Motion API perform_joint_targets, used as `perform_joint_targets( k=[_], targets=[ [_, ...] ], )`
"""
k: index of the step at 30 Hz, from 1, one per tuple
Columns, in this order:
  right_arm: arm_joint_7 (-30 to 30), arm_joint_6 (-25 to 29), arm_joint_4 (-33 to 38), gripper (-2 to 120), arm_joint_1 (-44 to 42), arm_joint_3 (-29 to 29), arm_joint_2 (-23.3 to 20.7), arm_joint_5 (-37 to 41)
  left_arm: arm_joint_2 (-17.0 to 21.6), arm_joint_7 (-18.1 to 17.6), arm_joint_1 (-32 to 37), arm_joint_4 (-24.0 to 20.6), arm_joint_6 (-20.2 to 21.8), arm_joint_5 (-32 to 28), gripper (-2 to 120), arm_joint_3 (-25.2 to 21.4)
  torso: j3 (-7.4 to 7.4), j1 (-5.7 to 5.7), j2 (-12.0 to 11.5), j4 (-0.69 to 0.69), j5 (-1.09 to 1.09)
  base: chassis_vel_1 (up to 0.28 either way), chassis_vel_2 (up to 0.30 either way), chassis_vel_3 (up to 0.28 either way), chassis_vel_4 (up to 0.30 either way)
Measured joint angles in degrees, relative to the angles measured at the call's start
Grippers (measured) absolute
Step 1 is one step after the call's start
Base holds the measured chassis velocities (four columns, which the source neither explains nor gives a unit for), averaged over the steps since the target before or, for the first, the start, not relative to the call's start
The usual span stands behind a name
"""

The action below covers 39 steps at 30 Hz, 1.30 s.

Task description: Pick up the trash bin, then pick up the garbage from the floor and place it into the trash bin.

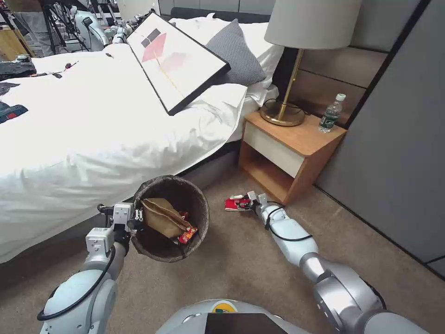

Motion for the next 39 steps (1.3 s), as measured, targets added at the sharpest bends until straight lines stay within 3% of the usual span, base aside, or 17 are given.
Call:
perform_joint_targets(
  k=[28, 31, 39],
  targets=[
    [-5.2, 2.3, -5.0, 100, 3.0, -3.4, 0.5, 0.3, 0.1, 0.4, 0.0, 0.2, -0.2, 0.3, 3, 0.3, 0.0, 0.0, 0.0, 0.0, 0.0, 0.0, 0.0, 0.0, 0.0],
    [-5.1, 2.2, -5.0, 96, 3.0, -3.4, 0.5, 0.4, 0.1, 0.4, 0.0, 0.2, -0.2, 0.4, 3, 0.3, 0.0, 0.0, 0.0, 0.0, 0.0, 0.0, 0.0, 0.0, 0.0],
    [-5.0, 1.9, -5.1, 63, 3.1, -3.2, 0.5, 0.8, 0.1, 0.4, 0.1, 0.1, -0.3, 0.4, 3, 0.3, 0.0, 0.0, 0.0, 0.0, 0.0, 0.0, 0.0, 0.0, 0.0]
  ],
)
